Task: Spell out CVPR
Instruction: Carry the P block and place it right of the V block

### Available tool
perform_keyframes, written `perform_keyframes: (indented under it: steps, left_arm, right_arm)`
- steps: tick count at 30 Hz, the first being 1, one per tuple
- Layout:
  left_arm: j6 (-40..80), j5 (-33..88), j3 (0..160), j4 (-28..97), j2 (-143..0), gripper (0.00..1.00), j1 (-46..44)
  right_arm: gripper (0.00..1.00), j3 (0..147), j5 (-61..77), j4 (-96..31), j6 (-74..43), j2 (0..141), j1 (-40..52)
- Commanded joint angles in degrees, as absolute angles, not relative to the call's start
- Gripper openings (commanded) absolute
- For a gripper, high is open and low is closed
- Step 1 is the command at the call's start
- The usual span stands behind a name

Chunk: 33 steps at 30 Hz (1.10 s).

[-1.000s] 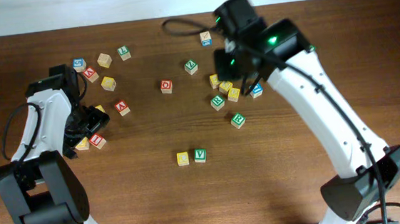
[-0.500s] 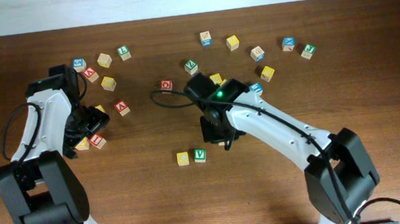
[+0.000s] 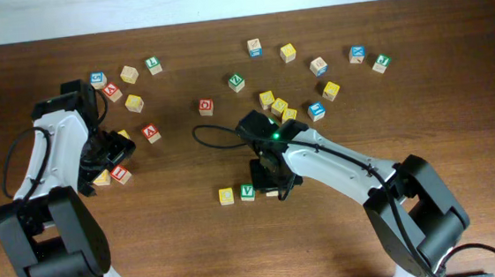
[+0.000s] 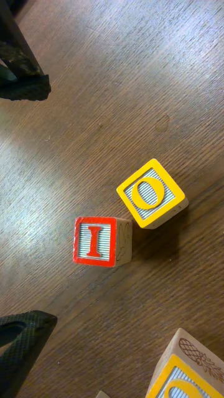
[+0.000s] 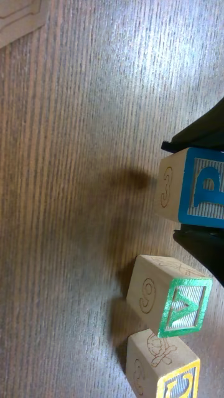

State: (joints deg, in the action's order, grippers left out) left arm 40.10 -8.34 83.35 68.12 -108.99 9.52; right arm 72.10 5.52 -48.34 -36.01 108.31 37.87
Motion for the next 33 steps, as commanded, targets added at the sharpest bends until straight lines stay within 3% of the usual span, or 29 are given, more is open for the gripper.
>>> perform_keyframes:
  steps: [1,5,8,27,33]
  left_arm:
    - [40.2,-8.6,83.2,68.2,-109.4,0.99,9.8]
    - [40.2,-8.6,83.2,68.2,-109.4,0.99,9.8]
    - [40.2,-8.6,83.2,68.2,-109.4,0.99,9.9]
    - [40.2,-8.6,83.2,68.2,-109.4,0.99,9.9]
    - [40.2,-8.6,83.2,68.2,-109.4,0.99,9.9]
  right_arm:
    - [0.25,71.9,5.8,-47.3,-36.5,110.0,37.9]
    - [0.25,71.9,5.6,-47.4,-36.5,110.3,37.9]
    - [0.32,71.9,5.8,-47.8,-36.5,110.3,37.9]
    - [0.29,71.9,9.0,-45.4,-33.5,110.3,37.9]
    - [0.43,71.9,8.4,-45.6,-33.5,110.3,37.9]
